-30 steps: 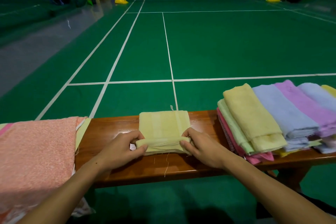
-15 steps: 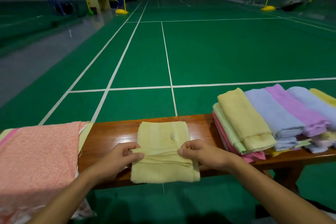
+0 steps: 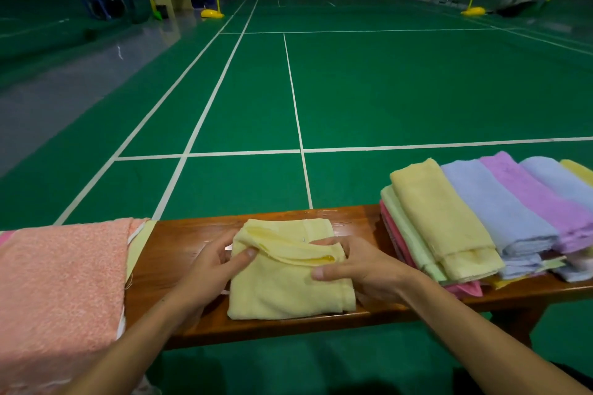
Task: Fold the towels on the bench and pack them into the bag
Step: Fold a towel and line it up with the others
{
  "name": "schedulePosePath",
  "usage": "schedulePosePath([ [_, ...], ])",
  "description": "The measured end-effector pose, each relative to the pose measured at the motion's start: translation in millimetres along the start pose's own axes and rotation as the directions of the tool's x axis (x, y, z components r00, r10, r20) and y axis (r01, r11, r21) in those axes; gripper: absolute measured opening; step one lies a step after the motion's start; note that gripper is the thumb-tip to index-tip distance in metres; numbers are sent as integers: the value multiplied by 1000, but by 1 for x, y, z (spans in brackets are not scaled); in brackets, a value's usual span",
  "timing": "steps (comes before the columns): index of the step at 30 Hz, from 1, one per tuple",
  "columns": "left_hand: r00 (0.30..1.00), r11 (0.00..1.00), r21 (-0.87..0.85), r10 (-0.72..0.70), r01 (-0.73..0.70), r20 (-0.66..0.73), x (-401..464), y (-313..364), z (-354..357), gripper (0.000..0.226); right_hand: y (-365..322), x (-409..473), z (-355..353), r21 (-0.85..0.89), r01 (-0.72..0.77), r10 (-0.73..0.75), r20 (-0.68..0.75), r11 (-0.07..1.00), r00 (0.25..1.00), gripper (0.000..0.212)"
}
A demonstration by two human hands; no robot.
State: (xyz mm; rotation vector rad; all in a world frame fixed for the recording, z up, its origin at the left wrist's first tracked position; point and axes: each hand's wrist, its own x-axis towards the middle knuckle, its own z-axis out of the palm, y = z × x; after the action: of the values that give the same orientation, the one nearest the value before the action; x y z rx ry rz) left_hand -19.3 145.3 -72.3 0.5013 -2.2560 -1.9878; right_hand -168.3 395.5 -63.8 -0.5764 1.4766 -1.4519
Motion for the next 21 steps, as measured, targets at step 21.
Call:
schedulePosePath([
  [21, 958, 822, 554, 36, 133, -284, 85, -34, -5, 41, 26, 97, -9, -688, -340, -380, -669, 641, 639, 37],
])
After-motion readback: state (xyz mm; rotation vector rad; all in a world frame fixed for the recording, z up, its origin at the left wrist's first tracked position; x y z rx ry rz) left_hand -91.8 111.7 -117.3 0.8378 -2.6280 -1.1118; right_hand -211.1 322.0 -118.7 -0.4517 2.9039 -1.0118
